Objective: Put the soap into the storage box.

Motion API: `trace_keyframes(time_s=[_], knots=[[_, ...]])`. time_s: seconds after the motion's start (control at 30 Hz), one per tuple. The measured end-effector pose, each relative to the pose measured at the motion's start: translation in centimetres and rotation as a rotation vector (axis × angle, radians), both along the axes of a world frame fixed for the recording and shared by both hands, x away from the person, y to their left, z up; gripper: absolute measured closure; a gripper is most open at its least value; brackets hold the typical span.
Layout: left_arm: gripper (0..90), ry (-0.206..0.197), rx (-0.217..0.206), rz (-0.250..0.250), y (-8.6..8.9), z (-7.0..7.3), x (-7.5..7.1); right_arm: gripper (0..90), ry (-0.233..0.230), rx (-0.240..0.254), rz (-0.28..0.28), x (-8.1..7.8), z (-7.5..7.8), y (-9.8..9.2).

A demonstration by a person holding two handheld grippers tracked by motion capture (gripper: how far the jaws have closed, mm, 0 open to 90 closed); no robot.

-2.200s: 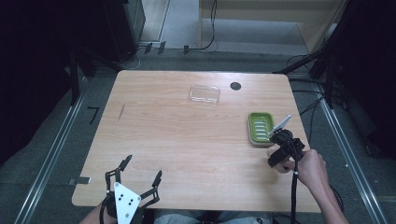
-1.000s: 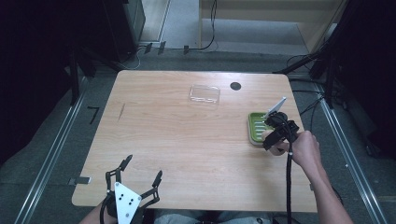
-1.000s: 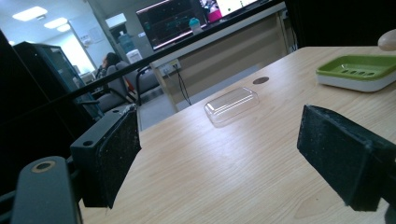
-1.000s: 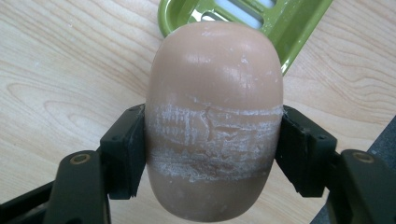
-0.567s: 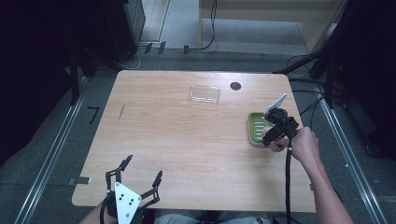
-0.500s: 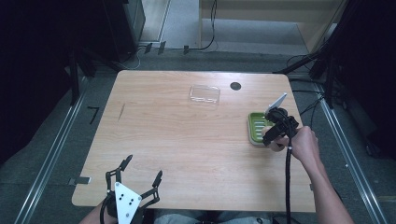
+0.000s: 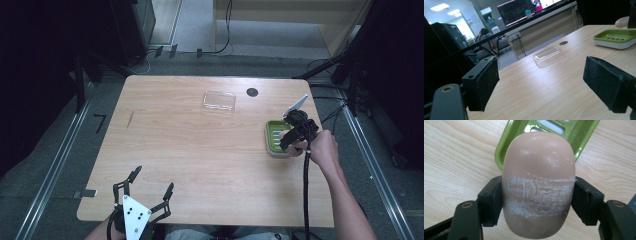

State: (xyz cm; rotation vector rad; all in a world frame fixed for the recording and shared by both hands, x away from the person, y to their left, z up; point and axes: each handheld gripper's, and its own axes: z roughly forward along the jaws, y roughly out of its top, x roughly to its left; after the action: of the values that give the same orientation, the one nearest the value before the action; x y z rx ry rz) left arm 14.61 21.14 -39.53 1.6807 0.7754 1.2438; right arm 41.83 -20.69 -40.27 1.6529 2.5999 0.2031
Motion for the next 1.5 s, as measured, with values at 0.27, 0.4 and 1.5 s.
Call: trace_keyframes(time_s=[0.27, 0.4, 1.5], knots=[[13.8, 0.0, 0.0, 0.0, 0.0, 0.0, 0.0, 33.0, 0.003, 0.015, -0.026, 0.8, 0.0, 0.2], [13.8, -0.001, -0.002, 0.001, 0.0, 0.0, 0.0, 33.0, 0.001, 0.02, -0.039, 1.2, -0.1, 0.2], [13.8, -0.001, 0.0, 0.001, 0.0, 0.0, 0.0, 33.0, 0.005, 0.037, -0.148, 3.8, -1.8, 0.9]])
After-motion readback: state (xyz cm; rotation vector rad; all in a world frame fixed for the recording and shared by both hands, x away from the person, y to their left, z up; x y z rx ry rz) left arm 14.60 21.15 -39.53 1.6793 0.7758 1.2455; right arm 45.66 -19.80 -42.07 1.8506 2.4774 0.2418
